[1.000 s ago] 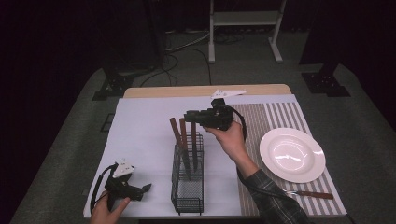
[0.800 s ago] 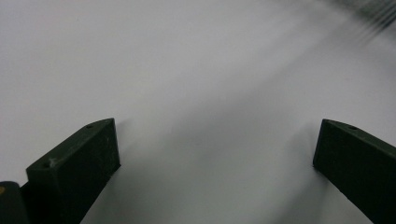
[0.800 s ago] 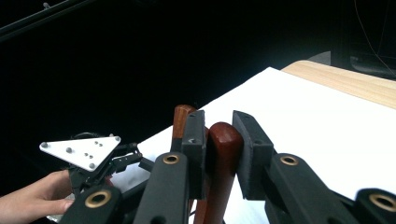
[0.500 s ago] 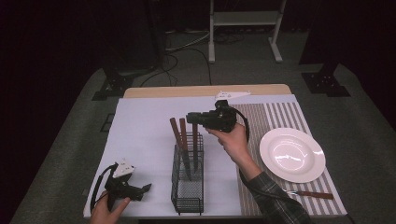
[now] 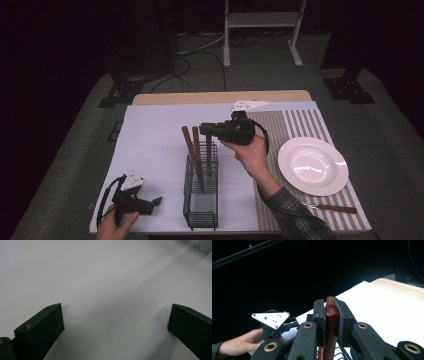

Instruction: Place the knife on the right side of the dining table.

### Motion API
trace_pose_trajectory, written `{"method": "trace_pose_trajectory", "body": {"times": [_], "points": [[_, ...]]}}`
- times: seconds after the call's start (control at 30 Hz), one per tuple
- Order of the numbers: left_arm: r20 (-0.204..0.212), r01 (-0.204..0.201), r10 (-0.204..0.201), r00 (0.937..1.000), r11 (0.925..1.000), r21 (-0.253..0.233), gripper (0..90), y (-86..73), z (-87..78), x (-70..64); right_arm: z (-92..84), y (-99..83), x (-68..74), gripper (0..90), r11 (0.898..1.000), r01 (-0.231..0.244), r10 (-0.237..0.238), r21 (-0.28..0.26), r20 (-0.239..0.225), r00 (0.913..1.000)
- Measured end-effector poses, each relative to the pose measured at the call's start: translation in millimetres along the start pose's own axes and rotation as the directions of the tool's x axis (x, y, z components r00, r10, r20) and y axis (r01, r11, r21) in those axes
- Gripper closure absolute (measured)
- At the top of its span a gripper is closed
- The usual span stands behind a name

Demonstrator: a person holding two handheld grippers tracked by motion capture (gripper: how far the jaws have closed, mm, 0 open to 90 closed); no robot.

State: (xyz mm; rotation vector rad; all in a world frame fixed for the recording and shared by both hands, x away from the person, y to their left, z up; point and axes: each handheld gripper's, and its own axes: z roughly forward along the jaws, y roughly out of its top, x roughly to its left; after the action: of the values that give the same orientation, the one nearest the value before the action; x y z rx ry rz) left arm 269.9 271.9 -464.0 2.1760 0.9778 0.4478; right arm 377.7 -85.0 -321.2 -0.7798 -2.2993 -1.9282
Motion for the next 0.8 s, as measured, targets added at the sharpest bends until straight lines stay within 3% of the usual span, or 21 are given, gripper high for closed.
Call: {"method": "trace_pose_trajectory", "body": {"times": [0.8], "points": [[0.002, 0.001, -0.001, 1.0000, 1.0000, 0.002, 0.0, 0.1, -0.2, -0.1, -24.1, 38.4, 12.0, 79.7, 0.993, 0.058, -0.053, -0.103, 0.046, 0.9975]]}}
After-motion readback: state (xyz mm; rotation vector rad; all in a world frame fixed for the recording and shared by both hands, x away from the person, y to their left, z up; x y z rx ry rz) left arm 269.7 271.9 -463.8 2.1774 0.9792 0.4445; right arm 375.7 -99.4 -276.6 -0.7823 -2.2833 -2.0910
